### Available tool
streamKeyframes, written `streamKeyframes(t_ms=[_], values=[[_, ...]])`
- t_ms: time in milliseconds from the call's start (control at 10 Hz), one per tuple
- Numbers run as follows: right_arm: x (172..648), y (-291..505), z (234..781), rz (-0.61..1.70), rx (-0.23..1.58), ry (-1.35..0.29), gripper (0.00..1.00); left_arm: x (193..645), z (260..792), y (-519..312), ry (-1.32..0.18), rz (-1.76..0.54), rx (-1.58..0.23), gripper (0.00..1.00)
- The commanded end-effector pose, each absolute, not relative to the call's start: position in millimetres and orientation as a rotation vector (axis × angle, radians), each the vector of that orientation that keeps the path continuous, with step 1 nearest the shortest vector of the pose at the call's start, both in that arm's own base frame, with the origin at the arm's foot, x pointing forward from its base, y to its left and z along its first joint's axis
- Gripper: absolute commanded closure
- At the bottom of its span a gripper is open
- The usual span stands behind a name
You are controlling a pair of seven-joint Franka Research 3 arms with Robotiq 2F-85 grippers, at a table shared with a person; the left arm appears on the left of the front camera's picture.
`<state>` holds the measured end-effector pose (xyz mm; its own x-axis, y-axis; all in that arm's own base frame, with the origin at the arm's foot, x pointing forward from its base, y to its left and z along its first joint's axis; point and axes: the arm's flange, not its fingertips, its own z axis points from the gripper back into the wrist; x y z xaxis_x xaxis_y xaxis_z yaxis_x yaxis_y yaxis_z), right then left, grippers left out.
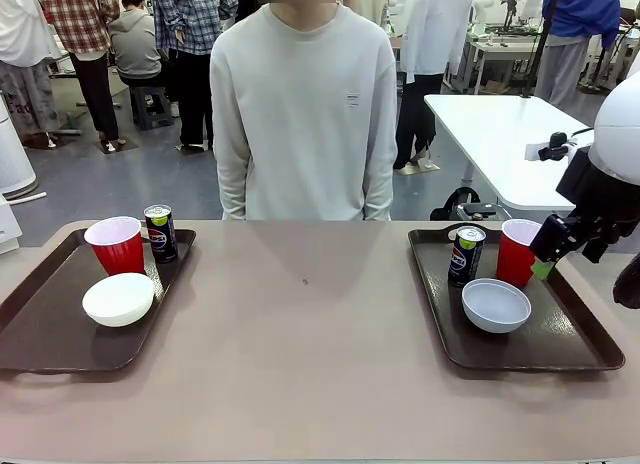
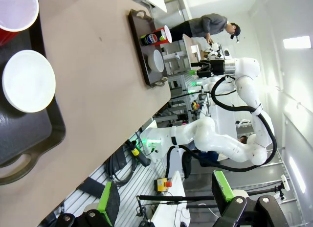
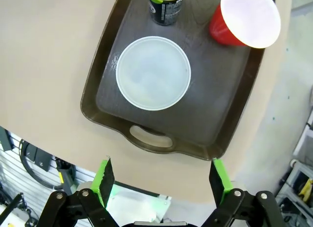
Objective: Prepare tableware on both trays.
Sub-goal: Pick up a Picnic Bowl from the table and place it on a Handle tray.
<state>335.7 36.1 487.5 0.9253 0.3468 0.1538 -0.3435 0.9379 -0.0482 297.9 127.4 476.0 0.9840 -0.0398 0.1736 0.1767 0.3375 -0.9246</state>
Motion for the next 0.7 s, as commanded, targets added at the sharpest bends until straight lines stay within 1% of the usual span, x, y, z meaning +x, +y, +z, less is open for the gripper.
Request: streamKeyframes(t_ms=[0, 500, 600], values=[[338.2, 36.5, 485.6, 0.358, -0.021, -0.165, 0.00, 296.6, 476.8, 128.2, -0.139, -0.146, -1.233, 0.00], [335.7, 36.1, 487.5, 0.354, -0.020, -0.161, 0.00, 296.6, 476.8, 128.2, -0.139, -0.146, -1.233, 0.00], [317.7, 42.0, 498.0, 0.308, 0.248, -0.129, 0.00, 296.6, 476.8, 128.2, -0.139, -0.146, -1.233, 0.00]])
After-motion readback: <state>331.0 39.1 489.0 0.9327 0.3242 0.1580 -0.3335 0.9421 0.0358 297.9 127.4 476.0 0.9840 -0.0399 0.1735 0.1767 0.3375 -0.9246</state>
